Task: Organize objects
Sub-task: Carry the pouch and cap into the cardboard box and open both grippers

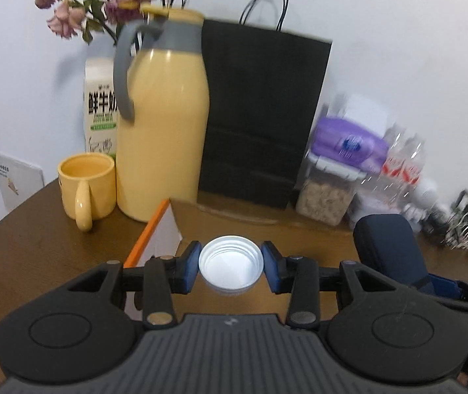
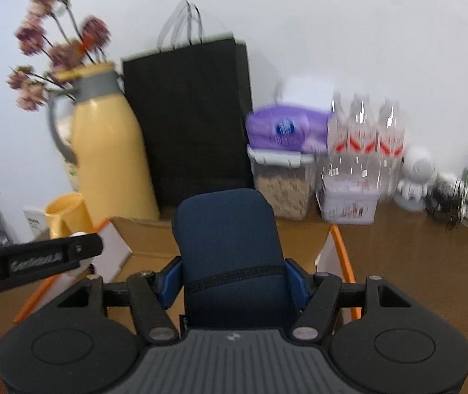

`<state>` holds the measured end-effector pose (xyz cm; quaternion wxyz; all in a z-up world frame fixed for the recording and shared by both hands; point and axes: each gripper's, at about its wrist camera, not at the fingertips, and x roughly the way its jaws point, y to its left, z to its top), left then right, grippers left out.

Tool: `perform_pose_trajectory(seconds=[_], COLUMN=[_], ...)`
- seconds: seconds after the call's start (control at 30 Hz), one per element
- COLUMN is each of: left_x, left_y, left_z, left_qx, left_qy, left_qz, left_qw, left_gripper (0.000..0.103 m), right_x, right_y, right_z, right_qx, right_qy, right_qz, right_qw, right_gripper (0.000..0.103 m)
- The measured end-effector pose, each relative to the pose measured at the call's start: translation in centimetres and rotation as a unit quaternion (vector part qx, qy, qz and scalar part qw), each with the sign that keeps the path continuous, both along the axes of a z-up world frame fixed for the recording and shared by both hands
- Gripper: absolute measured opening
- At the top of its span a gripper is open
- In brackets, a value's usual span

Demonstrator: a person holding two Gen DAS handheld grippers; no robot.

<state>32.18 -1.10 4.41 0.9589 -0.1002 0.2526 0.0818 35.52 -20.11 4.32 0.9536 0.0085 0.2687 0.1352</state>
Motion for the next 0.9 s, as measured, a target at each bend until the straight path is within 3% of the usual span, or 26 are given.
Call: perform_pose_trajectory(seconds=[0.3,0.53,0.57,0.63,0.7,0.77,0.8,0.9], left_x=[2.5,2.1,2.0,1.9,1.7,1.3,1.2,0.9], left_y=[0.4,-0.3,-0.3,-0.4,-0.5,-0.4,-0.4,-0.4], left_z=[-3.8,-4.3,-4.3,-4.1,-3.8,-3.5,-3.3,-2.9], left_qx=[0.015,0.028,0.029,0.031,0.035,0.042,0.04,0.037], left_qy=[0.076,0.077,0.076,0.071,0.06,0.042,0.035,0.026], left_qz=[0.005,0.001,0.002,0.004,0.01,0.023,0.022,0.026], left_qw=[0.997,0.9966,0.9967,0.997,0.9975,0.998,0.9983,0.9987], left_gripper=[0.041,0.044,0.05,0.063,0.087,0.098,0.103,0.103], right_x=[2.8,2.7,2.6,2.3,2.1,2.1,2.1,2.0], right_y=[0.0,0.0,-0.1,-0.2,-0.3,-0.4,-0.4,-0.3], right_z=[-3.9,-4.7,-4.6,-4.4,-4.1,-4.0,-4.0,-3.8], right_qx=[-0.024,-0.024,-0.026,-0.022,-0.022,-0.019,-0.016,-0.019], right_qy=[0.065,0.081,0.077,0.068,0.06,0.059,0.061,0.057], right_qz=[-0.014,-0.01,-0.014,-0.014,-0.014,-0.014,-0.012,-0.011], right_qw=[0.997,0.996,0.997,0.997,0.998,0.998,0.998,0.998], right_gripper=[0.064,0.068,0.07,0.085,0.092,0.095,0.098,0.102])
